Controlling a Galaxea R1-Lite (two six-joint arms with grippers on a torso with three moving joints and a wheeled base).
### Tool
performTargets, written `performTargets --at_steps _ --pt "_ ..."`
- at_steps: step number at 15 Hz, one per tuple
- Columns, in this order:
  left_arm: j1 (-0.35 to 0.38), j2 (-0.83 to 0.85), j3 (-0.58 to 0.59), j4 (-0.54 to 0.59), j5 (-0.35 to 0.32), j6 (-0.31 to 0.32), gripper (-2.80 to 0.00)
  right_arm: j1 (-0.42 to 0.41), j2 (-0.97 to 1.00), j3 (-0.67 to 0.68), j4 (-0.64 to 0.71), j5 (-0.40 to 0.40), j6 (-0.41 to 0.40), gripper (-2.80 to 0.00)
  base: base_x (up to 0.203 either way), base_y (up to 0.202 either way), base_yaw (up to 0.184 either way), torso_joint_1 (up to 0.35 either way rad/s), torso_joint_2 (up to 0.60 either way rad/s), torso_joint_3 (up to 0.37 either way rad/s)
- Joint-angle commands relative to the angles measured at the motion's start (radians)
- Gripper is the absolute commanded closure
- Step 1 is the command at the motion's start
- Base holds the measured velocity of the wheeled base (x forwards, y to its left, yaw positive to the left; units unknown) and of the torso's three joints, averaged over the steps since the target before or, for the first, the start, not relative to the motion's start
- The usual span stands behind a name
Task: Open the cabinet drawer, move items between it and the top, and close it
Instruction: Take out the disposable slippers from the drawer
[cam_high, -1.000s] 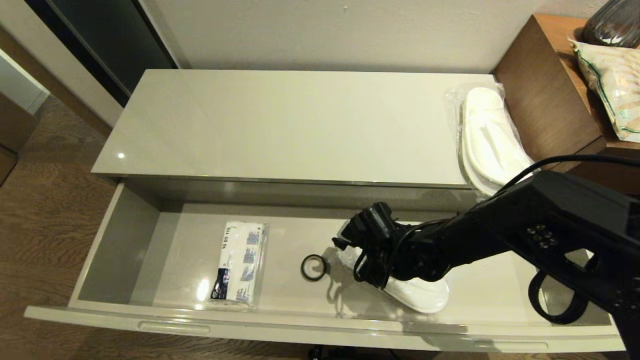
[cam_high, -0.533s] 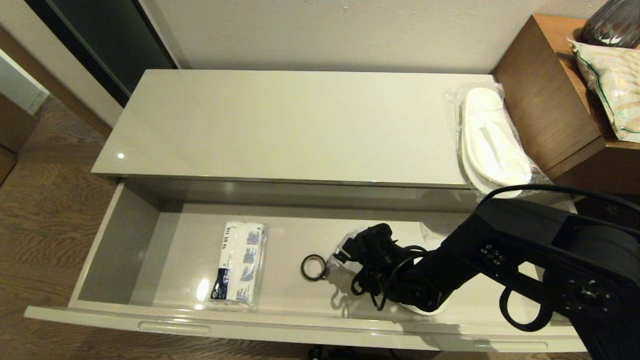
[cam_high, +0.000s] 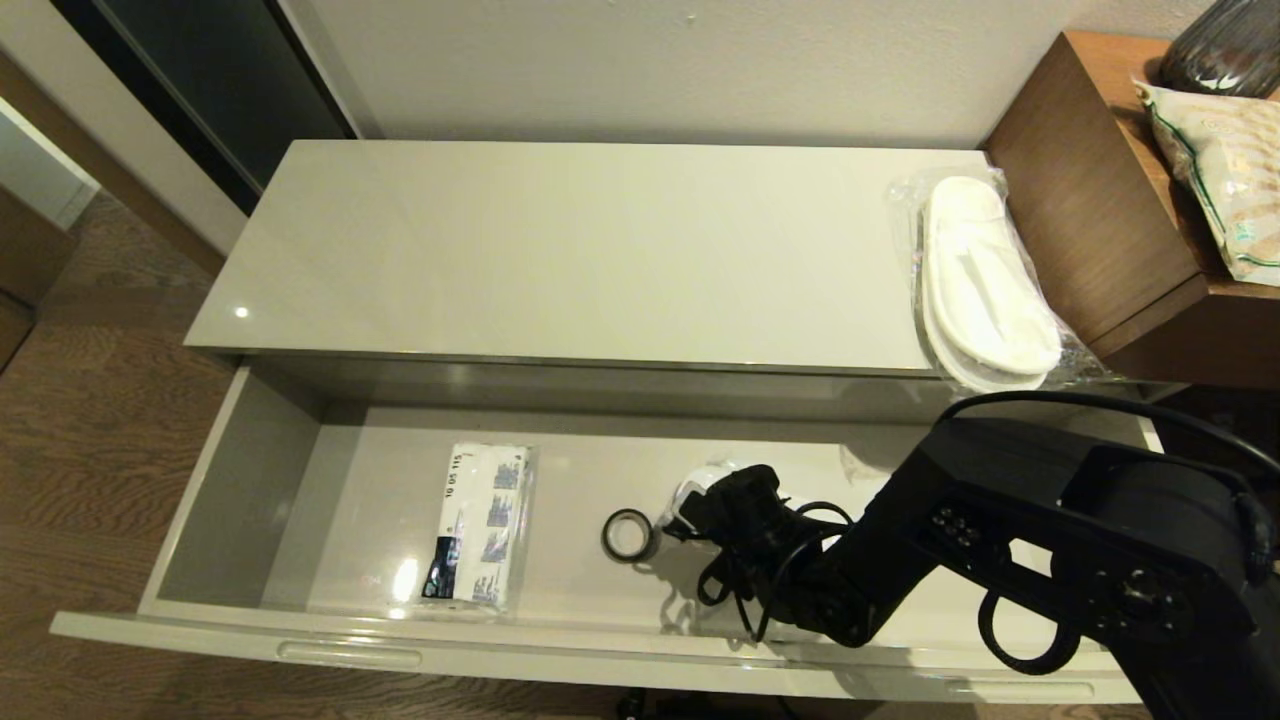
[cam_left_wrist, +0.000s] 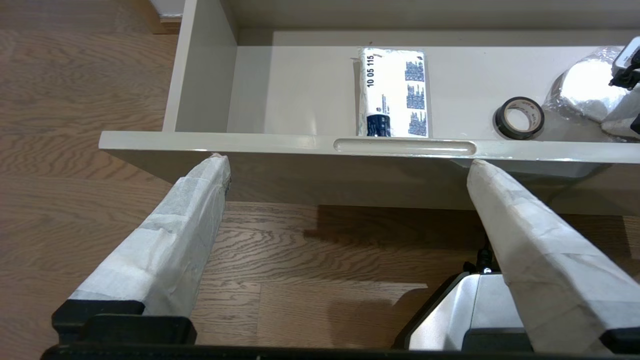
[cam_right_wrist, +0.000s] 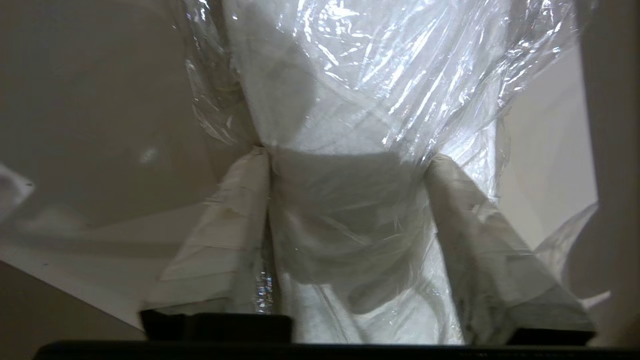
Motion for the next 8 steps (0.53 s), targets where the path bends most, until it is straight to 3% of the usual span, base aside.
performTargets --at_steps 1,4,8 --pt "0.0 0.001 0.0 0.0 0.0 -0.001 -2.8 0.0 -0.011 -0.007 -0.001 -0.005 -0.002 0.0 0.0 0.0 0.0 0.0 0.0 0.0" --pt "0.0 0.001 0.0 0.0 0.0 0.0 -2.8 -0.002 -0.089 -0.067 0.054 -0.004 -0.008 0.0 0.0 0.0 0.0 0.0 0.0 0.0" --pt "0.0 0.001 0.0 0.0 0.0 0.0 -2.8 -0.01 -0.263 -0.183 0.339 0.015 0.006 0.0 0.0 0.0 0.0 0.0 0.0 0.0"
